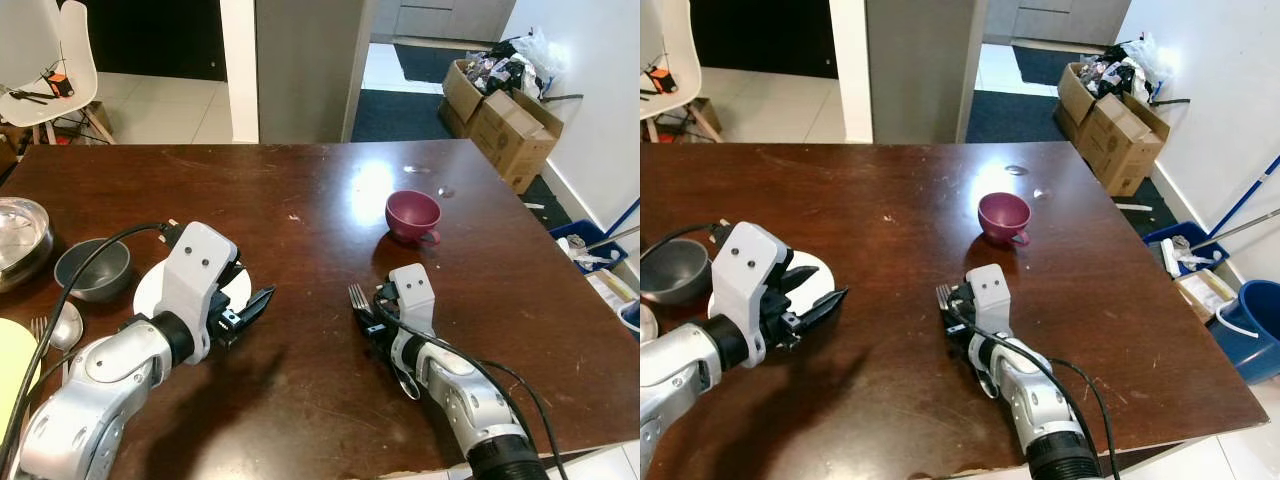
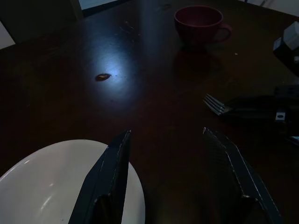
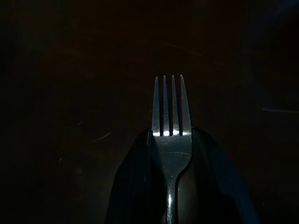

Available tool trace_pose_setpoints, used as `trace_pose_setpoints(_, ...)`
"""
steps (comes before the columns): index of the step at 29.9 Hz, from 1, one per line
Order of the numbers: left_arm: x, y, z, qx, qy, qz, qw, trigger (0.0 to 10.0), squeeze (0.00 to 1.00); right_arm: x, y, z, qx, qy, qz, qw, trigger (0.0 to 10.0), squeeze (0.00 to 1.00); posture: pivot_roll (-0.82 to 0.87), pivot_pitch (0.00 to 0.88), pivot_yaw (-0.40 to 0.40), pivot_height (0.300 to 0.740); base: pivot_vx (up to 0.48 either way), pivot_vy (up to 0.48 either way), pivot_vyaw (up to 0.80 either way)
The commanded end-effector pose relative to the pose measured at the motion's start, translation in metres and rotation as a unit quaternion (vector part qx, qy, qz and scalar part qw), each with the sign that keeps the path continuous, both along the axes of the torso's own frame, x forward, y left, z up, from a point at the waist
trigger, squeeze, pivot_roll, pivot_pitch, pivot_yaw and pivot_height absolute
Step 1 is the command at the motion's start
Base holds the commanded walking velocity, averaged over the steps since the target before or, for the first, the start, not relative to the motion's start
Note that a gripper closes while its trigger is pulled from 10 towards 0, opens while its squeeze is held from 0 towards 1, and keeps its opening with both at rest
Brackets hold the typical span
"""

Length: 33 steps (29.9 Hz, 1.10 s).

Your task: Setting the table

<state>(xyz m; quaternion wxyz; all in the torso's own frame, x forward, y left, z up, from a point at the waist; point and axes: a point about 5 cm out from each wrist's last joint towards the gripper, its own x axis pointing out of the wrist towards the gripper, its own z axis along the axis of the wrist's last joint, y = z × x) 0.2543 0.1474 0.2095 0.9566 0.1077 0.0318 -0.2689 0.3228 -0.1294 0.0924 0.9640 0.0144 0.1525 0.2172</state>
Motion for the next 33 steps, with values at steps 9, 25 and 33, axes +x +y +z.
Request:
trace_pose_setpoints(9,0.007,-0.011,0.003,-0.016,-0.007,-0.004,1.0,10.0,0.0,-0.003,-0.008,0.063,0.01,-0.143,-0.026,0.989,10.0,0.0,0.06,0.075,0.038,0.74,0.0,0.0,0.0)
trace_pose_setpoints(25,0.019,-0.026,0.003,-0.033,-0.017,-0.017,0.999,10.0,0.0,-0.023,-0.013,0.086,0.026,-0.183,-0.081,0.98,10.0,0.0,-0.01,0.027,0.068,0.74,0.0,0.0,0.0)
trace_pose_setpoints(33,0.022,-0.025,0.003,-0.032,-0.02,-0.011,0.999,10.0,0.0,-0.026,-0.016,0.058,-0.035,-0.15,-0.039,0.987,10.0,0.0,0.01,0.021,0.068,0.74,0.0,0.0,0.0)
